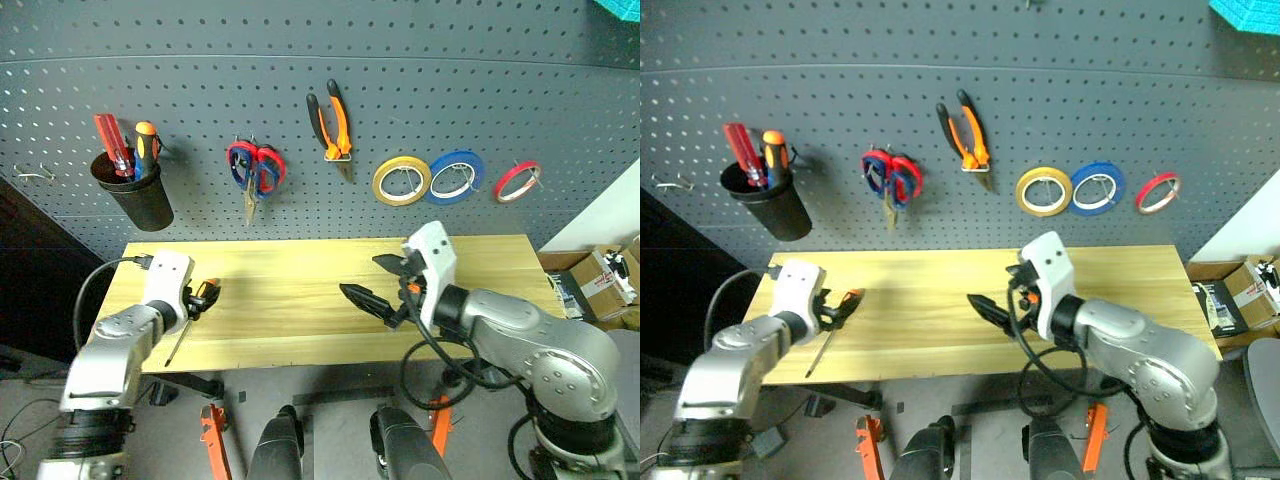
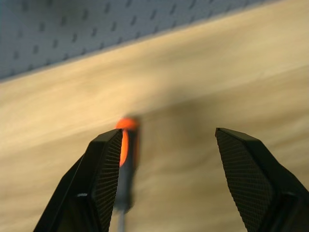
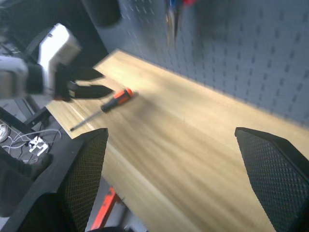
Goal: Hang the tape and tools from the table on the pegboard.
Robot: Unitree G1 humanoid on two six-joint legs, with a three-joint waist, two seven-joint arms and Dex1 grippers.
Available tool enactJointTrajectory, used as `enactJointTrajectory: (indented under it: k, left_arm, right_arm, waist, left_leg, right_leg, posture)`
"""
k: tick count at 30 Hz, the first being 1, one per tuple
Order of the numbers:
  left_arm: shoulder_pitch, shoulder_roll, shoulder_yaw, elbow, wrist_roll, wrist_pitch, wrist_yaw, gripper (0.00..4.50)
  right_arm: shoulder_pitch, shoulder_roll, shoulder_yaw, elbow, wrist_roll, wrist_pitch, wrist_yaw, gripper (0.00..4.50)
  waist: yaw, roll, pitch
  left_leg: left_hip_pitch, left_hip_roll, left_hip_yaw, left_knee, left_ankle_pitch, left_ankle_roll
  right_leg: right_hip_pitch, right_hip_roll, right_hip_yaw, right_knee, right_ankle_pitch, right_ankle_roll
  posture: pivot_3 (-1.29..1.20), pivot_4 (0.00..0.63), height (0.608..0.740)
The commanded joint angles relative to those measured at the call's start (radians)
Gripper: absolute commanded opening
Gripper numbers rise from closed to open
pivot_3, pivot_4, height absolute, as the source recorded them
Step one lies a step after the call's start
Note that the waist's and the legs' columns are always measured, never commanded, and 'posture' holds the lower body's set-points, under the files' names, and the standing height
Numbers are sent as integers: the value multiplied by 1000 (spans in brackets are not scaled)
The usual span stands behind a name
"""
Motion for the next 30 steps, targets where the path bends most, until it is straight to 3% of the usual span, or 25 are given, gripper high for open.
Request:
enactJointTrajectory:
  k: [1,6,16,19,24,26,30]
  left_arm:
    - [-48,44,-15,125,0,29,-72,3258]
    - [-128,51,-26,320,33,-22,-81,3258]
    - [-331,-24,-82,763,122,-228,-59,3258]
    - [-326,-40,-85,793,125,-237,-65,2685]
    - [-290,-36,-67,793,124,-248,-55,1087]
    - [-276,-34,-54,770,119,-256,-50,554]
    - [-223,-40,-13,653,93,-240,-40,552]
  right_arm:
    - [-61,59,34,18,-18,40,-45,4500]
    - [-101,106,57,44,-52,53,-62,4500]
    - [-137,140,75,61,-96,60,-54,4500]
    - [-144,140,70,58,-99,65,-51,4500]
    - [-152,117,70,43,-98,53,-13,4500]
    - [-150,58,113,14,-130,-32,50,4500]
    - [-90,-54,172,-65,-193,-266,209,4500]
  waist:
    - [0,0,1]
    - [3,-3,5]
    - [1,-4,8]
    - [-1,-5,9]
    - [-3,-5,8]
    - [-3,-5,8]
    - [-3,-5,8]
  left_leg:
    - [0,0,0,-1,0,0]
    - [-1,0,0,-3,0,0]
    - [-1,1,1,-3,0,0]
    - [-2,1,1,-3,0,0]
    - [-1,1,1,-4,0,0]
    - [-1,1,1,-4,0,0]
    - [-1,1,2,-4,0,0]
  right_leg:
    - [-1,0,0,0,0,0]
    - [-2,0,-1,0,-1,-1]
    - [-3,-1,-1,0,-1,-1]
    - [-3,-1,-1,0,-1,-1]
    - [-3,-1,-1,0,-1,-1]
    - [-3,-1,-1,0,-1,-1]
    - [-3,-2,-1,0,-1,-1]
  posture:
    - [-92,275,740]
    - [-101,287,740]
    - [-114,297,740]
    - [-129,293,740]
    - [-127,278,740]
    - [-124,270,740]
    - [-118,263,740]
